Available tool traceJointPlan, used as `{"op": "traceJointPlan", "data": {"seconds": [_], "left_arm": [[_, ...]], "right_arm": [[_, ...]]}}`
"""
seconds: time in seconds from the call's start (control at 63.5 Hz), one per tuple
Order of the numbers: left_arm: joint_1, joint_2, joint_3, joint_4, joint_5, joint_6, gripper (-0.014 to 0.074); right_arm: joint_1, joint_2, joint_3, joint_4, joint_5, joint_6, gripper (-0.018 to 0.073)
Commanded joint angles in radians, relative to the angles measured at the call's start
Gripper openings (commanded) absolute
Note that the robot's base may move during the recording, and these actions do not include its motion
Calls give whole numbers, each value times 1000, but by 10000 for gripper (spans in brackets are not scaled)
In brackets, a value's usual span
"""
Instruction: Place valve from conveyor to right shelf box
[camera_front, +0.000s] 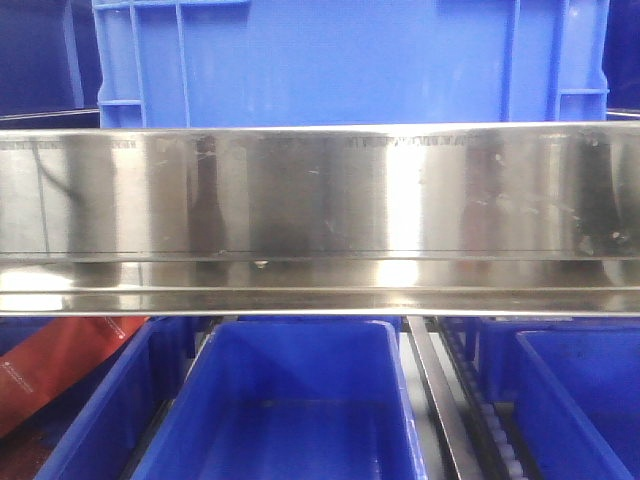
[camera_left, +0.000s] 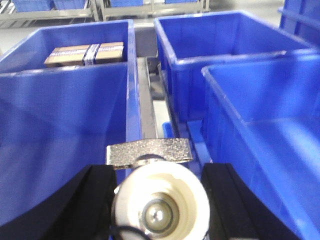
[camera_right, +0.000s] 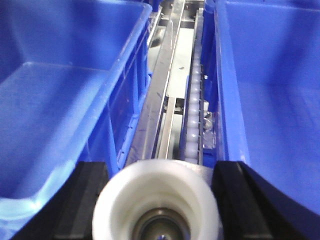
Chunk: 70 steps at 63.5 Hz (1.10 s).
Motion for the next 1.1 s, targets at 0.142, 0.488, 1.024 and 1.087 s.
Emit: {"op": "traceJointPlan", "data": {"seconds": [0.142,0.488,1.024,1.087], "left_arm": [[-59,86,-158,-34,3,-4,-111],[-398,418,-494,-35,55,-4,-111],[-468,695,-531,-45,208,-4,-111],[-468,706,-531,-45,223,-4,-104]], "right_arm": [[2,39,-123,70,-163,1,-154],[224,311,-453,76,-149,1,-154],[317,633,-490,76,-63,1,-139],[319,654,-490,76,-50,1,-101]]}}
